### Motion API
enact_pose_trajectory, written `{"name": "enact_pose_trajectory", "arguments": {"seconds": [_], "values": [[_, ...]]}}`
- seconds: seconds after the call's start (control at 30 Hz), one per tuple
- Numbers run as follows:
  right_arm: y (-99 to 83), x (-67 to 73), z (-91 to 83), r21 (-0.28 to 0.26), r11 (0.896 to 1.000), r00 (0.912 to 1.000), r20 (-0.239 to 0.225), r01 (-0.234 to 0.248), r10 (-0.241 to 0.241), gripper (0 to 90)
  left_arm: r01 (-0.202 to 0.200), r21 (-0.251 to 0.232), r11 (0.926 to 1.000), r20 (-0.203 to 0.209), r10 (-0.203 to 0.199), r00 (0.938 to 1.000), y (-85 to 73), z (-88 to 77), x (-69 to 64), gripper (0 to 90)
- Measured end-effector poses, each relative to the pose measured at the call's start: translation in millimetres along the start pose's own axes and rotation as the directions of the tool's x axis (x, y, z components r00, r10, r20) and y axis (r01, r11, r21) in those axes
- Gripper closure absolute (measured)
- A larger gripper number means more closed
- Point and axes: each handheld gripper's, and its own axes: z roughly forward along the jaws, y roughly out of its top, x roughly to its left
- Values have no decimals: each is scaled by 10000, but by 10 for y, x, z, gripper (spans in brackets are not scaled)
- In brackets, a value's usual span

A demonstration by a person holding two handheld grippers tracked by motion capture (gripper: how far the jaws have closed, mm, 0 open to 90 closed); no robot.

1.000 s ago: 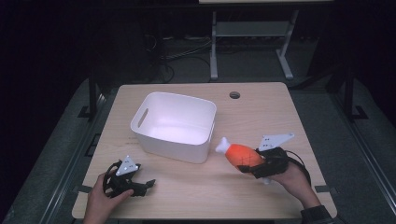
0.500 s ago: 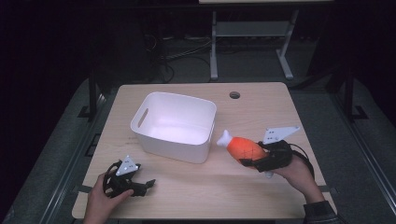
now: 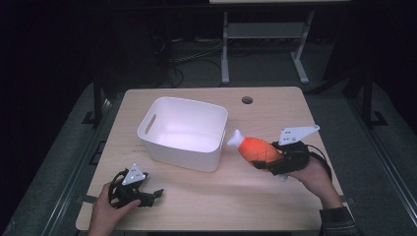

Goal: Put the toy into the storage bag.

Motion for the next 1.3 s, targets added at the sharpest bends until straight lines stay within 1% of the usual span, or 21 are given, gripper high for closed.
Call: {"name": "enact_pose_trajectory", "arguments": {"seconds": [0.2, 0.6, 0.77, 0.93, 1.13, 1.3], "values": [[73, 6, 2, -127, 9998, 9999, -59, 160, -161, 367, 22, -4, 10000, 7, -22, 10000, -1, 1, -2, 128], [276, -6, 30, -391, 9981, 9987, -137, 479, -485, 367, -3, 7, 10000, 4, 3, 10000, 0, -1, 1, 128], [372, -42, 45, -556, 9969, 9982, -173, 560, -570, 367, 1, 2, 10000, -2, -1, 10000, 0, 0, 0, 128], [470, -79, 74, -539, 9964, 9975, -200, 661, -672, 367, -1, 0, 10000, 0, 1, 10000, 0, 0, 0, 128], [608, -120, 108, -654, 9953, 9966, -374, 708, -734, 367, -1, -5, 10000, -2, 1, 10000, 0, 0, 0, 128], [738, -130, 173, -708, 9937, 9945, -526, 868, -906, 367, -7, -1, 10000, -4, 7, 10000, 0, 0, 0, 128]]}}
